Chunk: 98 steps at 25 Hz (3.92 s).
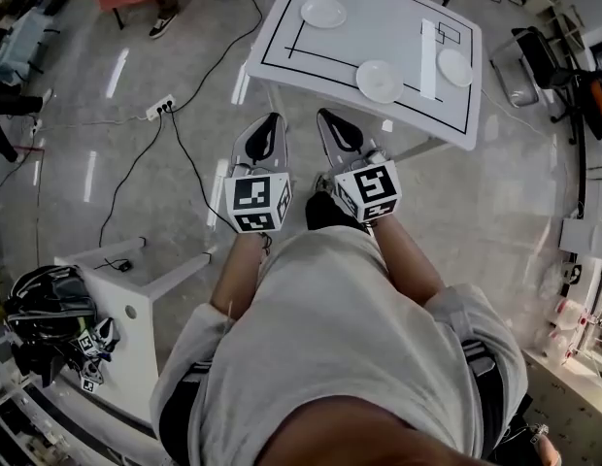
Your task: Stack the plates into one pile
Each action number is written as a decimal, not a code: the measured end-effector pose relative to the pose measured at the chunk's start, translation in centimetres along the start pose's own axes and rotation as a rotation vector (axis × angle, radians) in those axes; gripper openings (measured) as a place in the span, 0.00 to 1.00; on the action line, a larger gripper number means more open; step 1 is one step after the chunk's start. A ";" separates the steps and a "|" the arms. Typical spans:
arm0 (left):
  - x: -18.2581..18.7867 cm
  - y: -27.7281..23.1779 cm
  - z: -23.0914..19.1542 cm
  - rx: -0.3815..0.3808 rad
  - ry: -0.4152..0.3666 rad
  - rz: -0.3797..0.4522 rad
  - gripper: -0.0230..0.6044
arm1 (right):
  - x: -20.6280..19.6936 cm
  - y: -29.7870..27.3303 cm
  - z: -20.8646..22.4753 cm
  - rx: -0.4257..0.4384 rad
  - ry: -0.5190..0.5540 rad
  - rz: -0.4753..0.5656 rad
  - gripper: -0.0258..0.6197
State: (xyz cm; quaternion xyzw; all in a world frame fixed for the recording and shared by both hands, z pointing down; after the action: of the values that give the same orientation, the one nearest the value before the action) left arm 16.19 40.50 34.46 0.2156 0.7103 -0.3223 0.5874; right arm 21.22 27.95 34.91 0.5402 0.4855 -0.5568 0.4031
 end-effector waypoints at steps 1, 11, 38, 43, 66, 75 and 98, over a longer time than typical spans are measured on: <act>0.5 -1.4 -0.3 0.000 -0.001 -0.004 0.04 | 0.3 -1.0 0.9 0.003 0.005 -0.009 0.04; 2.1 -13.7 0.1 -0.001 -0.002 -0.077 0.04 | -0.3 -7.6 11.1 0.036 -0.030 -0.052 0.04; -2.3 -34.5 -0.1 -0.431 -0.043 -0.453 0.04 | -9.2 -15.9 24.7 -0.295 -0.268 -0.268 0.04; -2.9 -38.6 0.7 -0.613 -0.099 -0.492 0.04 | -10.3 -16.2 26.1 -0.462 -0.308 -0.320 0.04; -14.5 -44.4 9.5 -0.827 -0.442 -0.932 0.04 | -21.2 -5.0 27.3 -0.783 -0.644 -0.560 0.04; -16.7 -45.5 9.4 -0.728 -0.379 -1.016 0.09 | -24.3 -3.6 27.7 -0.813 -0.721 -0.638 0.25; -17.7 -45.8 10.0 -0.725 -0.309 -1.053 0.24 | -26.6 -6.0 29.2 -0.739 -0.775 -0.682 0.39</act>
State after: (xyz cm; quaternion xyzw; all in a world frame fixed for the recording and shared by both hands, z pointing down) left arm -4.39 2.66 60.09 -0.4211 0.6918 -0.3342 0.4820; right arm 11.70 -1.37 60.38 -0.0604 0.6093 -0.6047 0.5093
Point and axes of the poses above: the fingertips, and each gripper's own axes: y backward along the fingers, z to its right, x out of its top, the point moved 6 cm from there along y, backward along the fingers, and after that the axes turned 3 degrees about y, right-handed, at the moved point
